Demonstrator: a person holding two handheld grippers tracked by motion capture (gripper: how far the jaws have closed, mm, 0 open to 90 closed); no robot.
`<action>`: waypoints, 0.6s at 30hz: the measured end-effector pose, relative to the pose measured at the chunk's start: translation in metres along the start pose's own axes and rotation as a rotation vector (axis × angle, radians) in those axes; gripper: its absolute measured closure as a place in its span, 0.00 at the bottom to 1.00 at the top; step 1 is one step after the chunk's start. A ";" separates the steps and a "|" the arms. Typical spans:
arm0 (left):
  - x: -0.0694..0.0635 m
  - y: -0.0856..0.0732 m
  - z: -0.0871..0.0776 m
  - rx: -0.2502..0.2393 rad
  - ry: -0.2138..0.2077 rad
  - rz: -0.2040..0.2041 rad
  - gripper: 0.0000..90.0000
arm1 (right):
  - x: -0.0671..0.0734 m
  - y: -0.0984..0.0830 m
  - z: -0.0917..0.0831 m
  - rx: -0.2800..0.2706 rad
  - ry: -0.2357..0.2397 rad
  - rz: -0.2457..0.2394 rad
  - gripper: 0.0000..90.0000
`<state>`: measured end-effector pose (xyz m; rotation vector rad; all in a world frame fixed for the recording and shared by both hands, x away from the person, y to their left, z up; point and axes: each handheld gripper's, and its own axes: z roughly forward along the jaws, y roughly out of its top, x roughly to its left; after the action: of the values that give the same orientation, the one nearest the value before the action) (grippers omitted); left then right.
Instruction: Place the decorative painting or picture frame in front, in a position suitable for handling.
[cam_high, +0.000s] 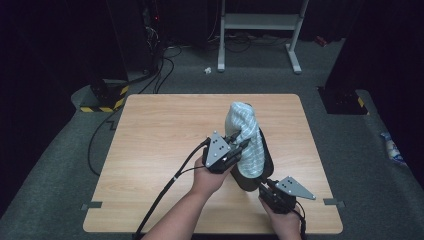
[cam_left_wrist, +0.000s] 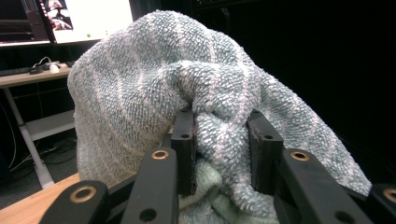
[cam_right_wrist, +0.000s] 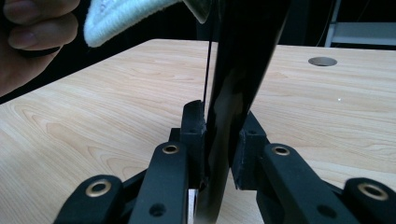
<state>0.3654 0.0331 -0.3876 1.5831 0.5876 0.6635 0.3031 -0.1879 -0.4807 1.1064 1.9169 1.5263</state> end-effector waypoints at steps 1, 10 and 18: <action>0.002 -0.002 0.001 0.005 0.001 -0.005 0.76 | 0.000 0.000 0.000 0.001 0.000 0.000 0.85; 0.030 -0.026 0.007 0.077 0.073 -0.052 0.76 | 0.000 0.000 0.000 0.000 0.004 0.000 0.85; 0.049 -0.037 0.010 0.131 0.124 -0.066 0.76 | 0.001 0.000 0.001 -0.003 0.004 -0.002 0.85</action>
<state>0.4072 0.0646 -0.4207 1.6442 0.7853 0.6882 0.3033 -0.1869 -0.4809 1.1014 1.9171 1.5306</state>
